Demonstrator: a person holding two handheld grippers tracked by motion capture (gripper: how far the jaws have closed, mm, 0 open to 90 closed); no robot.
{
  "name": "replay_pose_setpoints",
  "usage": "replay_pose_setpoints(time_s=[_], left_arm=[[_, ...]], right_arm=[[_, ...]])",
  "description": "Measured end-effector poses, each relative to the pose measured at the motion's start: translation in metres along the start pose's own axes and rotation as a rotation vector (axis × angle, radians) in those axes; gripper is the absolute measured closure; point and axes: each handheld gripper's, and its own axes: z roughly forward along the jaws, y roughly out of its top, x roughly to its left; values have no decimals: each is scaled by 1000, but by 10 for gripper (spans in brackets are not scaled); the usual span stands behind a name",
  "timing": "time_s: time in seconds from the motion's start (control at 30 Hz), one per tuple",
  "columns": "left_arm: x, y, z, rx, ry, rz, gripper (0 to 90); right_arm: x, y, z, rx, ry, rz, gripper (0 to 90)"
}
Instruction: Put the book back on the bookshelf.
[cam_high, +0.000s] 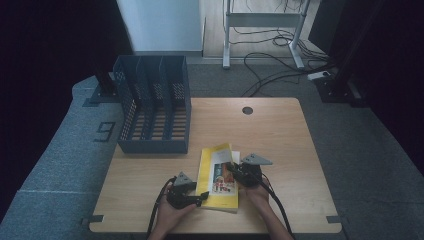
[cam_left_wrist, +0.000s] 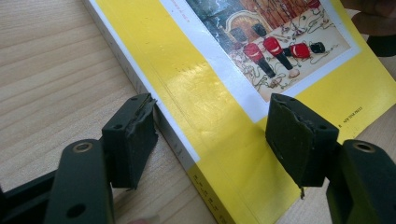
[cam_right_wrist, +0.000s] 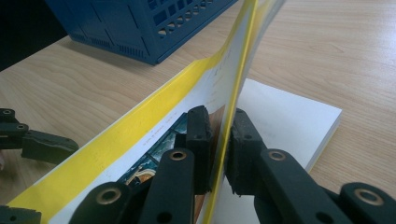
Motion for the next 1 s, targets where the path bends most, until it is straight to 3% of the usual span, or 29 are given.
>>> replay_pose_setpoints(time_s=[0.33,0.5,0.73,0.8,1.0], left_arm=[[1,3,0,13,-3,2,322],[3,8,2,29,1,5,322],[14,28,5,40,-4,-3,334],[21,44,8,49,8,4,336],[29,51,11,16,24,-5,339]], right_arm=[[4,3,-1,-11,3,5,854],[10,8,-2,0,-15,-39,856],[12,11,-3,-8,-18,-56,855],[13,10,-3,-12,-24,-63,855],[13,10,-4,-17,-26,-63,855]])
